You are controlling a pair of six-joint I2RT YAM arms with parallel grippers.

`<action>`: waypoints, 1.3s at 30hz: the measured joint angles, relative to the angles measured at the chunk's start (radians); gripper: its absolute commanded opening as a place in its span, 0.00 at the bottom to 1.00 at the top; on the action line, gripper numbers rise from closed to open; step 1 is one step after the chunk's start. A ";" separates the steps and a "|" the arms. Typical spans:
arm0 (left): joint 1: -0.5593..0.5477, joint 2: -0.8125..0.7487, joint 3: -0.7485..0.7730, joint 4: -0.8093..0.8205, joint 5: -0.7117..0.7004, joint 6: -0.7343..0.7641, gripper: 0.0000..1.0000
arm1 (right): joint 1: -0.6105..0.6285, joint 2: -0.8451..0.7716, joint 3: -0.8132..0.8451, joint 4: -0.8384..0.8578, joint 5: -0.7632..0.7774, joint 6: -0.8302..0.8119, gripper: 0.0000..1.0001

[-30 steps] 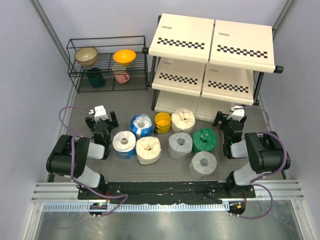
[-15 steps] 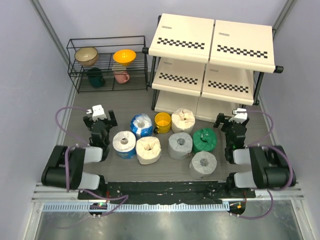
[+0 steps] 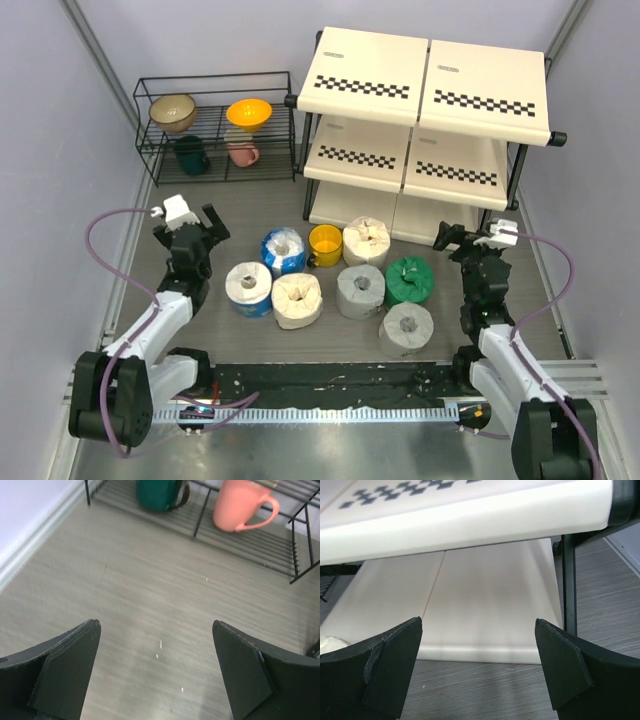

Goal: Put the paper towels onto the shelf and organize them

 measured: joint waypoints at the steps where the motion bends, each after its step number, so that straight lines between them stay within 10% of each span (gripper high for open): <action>1: 0.000 -0.009 -0.001 -0.029 -0.001 -0.019 1.00 | 0.000 -0.037 0.001 -0.029 -0.003 0.009 1.00; 11: 0.000 -0.264 -0.177 -0.076 -0.008 -0.130 1.00 | 0.000 -0.257 0.136 -0.325 -0.005 0.102 1.00; 39: 0.000 -0.348 -0.230 -0.045 0.023 -0.093 1.00 | 0.000 -0.029 0.320 -0.715 -0.039 0.281 0.99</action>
